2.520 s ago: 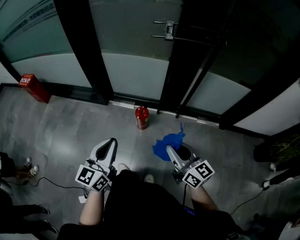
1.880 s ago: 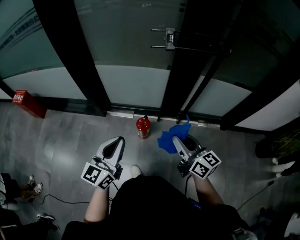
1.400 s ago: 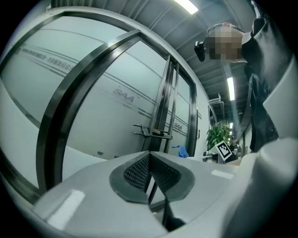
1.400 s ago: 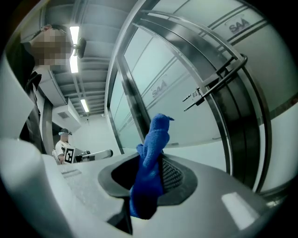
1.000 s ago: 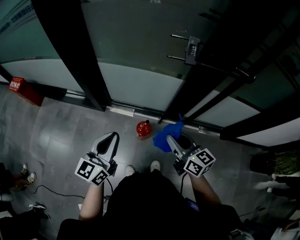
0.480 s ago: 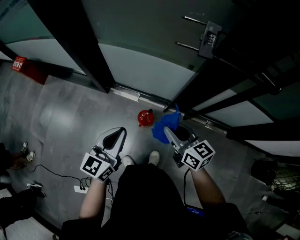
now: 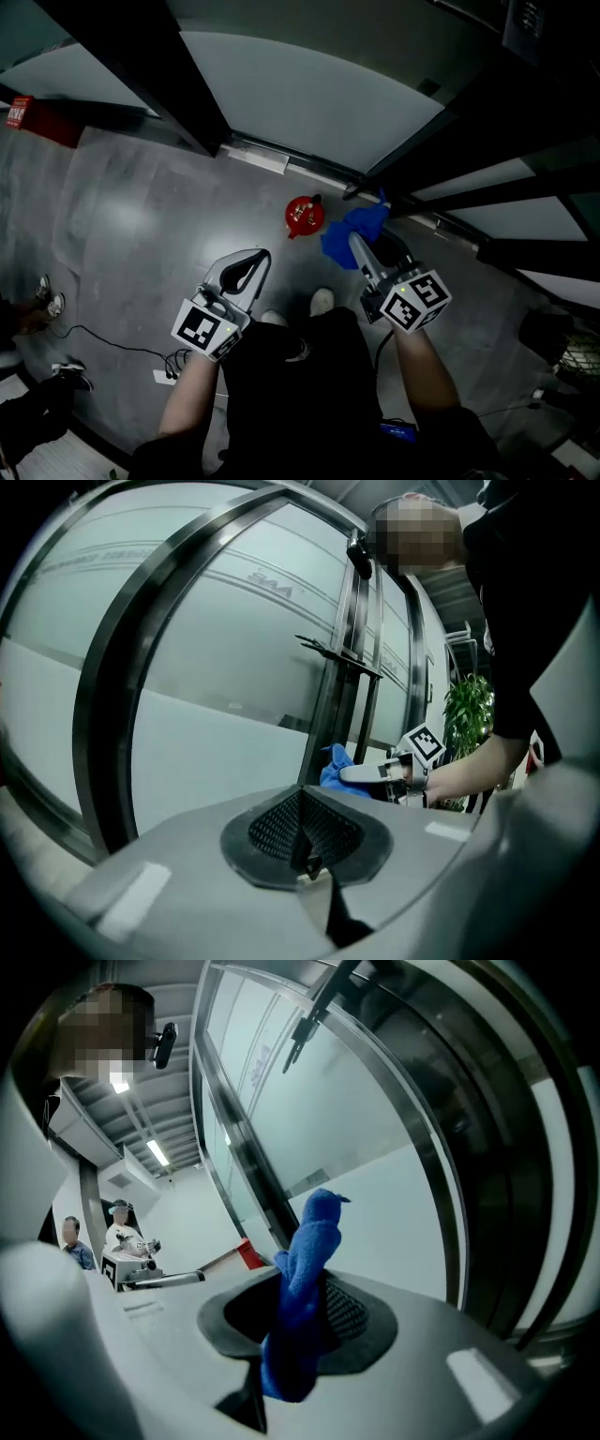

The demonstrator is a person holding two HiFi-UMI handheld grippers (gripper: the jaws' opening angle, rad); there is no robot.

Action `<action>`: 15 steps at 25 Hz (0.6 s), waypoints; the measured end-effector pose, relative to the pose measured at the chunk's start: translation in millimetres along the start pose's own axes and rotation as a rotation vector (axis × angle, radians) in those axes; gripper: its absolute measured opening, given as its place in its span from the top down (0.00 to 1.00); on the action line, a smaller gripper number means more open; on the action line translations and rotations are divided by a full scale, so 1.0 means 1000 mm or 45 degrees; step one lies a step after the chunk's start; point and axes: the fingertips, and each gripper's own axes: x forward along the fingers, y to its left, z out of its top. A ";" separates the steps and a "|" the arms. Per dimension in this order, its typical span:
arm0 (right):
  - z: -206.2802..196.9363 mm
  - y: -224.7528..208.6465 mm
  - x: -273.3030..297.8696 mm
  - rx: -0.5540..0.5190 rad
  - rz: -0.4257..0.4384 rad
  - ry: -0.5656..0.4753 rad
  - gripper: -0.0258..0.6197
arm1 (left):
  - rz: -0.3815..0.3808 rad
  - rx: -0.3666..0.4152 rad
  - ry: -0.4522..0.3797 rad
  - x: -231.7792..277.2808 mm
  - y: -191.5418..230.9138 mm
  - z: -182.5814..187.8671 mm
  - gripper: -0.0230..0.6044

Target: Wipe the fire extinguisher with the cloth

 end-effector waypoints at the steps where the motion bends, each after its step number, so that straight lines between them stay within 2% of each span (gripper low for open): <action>1: -0.013 -0.008 0.011 -0.012 0.012 -0.008 0.80 | -0.003 0.005 -0.019 0.002 0.008 -0.017 0.95; 5: -0.069 -0.043 0.056 -0.112 0.078 -0.102 0.80 | 0.000 0.087 0.045 0.014 0.042 -0.122 0.95; 8: -0.105 -0.069 0.086 -0.226 0.120 -0.226 0.80 | 0.007 0.148 -0.015 0.028 0.064 -0.194 0.95; 12: -0.132 -0.095 0.125 -0.317 0.177 -0.383 0.80 | -0.013 0.236 -0.100 0.039 0.087 -0.261 0.95; 15: -0.147 -0.097 0.128 -0.355 0.147 -0.388 0.80 | -0.010 0.190 -0.108 0.035 0.085 -0.294 0.95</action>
